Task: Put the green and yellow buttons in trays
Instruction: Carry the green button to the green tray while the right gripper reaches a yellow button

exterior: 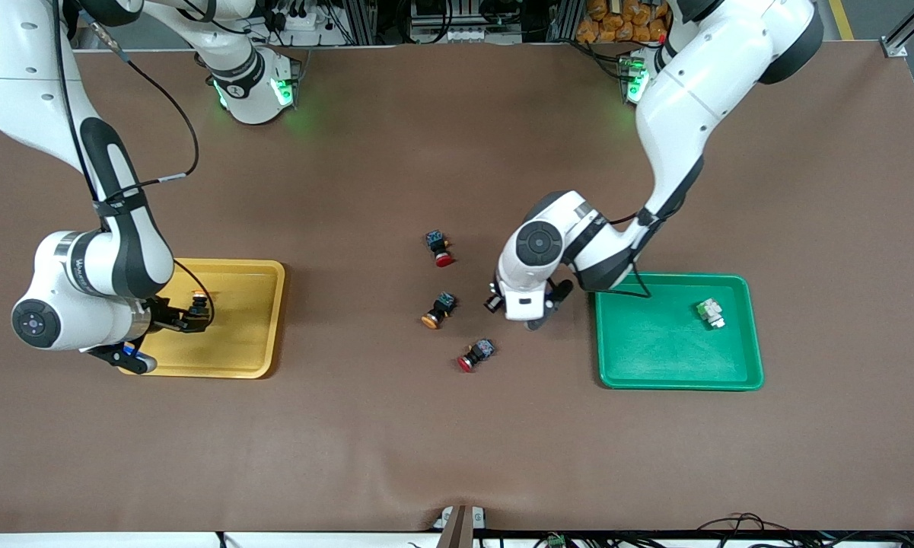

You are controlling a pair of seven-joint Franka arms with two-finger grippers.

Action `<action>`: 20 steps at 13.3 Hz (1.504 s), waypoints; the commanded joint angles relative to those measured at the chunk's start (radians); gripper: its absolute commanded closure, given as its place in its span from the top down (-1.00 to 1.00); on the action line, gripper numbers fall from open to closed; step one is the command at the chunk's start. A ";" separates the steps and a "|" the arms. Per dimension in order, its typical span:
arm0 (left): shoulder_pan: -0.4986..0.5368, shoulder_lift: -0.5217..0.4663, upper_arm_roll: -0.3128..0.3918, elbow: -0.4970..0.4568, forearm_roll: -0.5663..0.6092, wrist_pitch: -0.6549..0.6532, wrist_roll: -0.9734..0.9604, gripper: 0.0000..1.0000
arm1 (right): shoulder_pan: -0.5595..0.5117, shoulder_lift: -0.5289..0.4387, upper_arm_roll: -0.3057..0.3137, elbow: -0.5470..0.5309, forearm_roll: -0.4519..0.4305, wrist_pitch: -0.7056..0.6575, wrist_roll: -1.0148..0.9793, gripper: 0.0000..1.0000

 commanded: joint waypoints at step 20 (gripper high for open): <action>0.669 -0.099 -0.251 -0.176 0.340 -0.174 0.569 -1.00 | 0.448 -0.027 0.011 0.100 0.261 0.127 0.425 1.00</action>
